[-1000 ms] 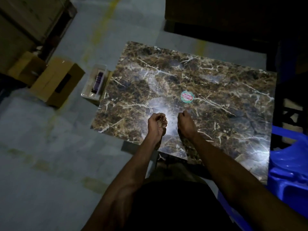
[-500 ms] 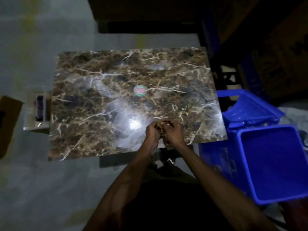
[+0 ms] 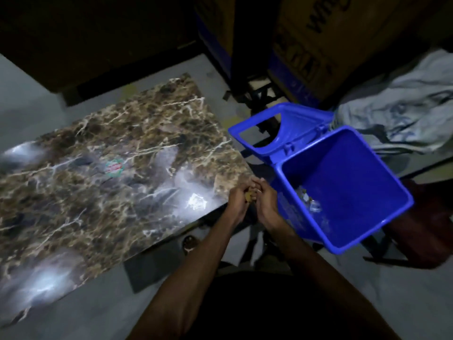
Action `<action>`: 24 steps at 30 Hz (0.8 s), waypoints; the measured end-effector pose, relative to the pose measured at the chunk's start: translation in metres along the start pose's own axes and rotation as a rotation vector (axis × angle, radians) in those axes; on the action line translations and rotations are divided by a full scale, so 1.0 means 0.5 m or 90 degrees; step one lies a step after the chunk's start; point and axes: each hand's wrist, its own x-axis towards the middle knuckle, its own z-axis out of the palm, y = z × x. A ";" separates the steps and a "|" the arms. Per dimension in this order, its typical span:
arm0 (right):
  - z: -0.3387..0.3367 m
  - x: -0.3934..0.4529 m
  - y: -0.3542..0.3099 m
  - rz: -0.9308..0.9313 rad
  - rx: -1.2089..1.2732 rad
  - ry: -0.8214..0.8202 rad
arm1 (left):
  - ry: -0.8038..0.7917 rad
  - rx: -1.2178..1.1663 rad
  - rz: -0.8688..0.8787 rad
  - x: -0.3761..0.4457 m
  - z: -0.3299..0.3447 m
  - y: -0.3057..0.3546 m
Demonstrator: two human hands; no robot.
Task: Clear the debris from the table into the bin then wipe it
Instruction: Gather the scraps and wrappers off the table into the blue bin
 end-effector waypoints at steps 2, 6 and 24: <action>-0.062 0.027 -0.048 0.029 0.051 0.015 | 0.005 0.014 -0.015 0.018 0.099 -0.043; -0.204 0.110 -0.149 0.063 0.188 0.060 | 0.025 0.031 -0.045 0.091 0.279 -0.134; -0.519 0.145 -0.243 0.168 0.219 0.005 | 0.013 0.002 -0.083 0.046 0.489 -0.328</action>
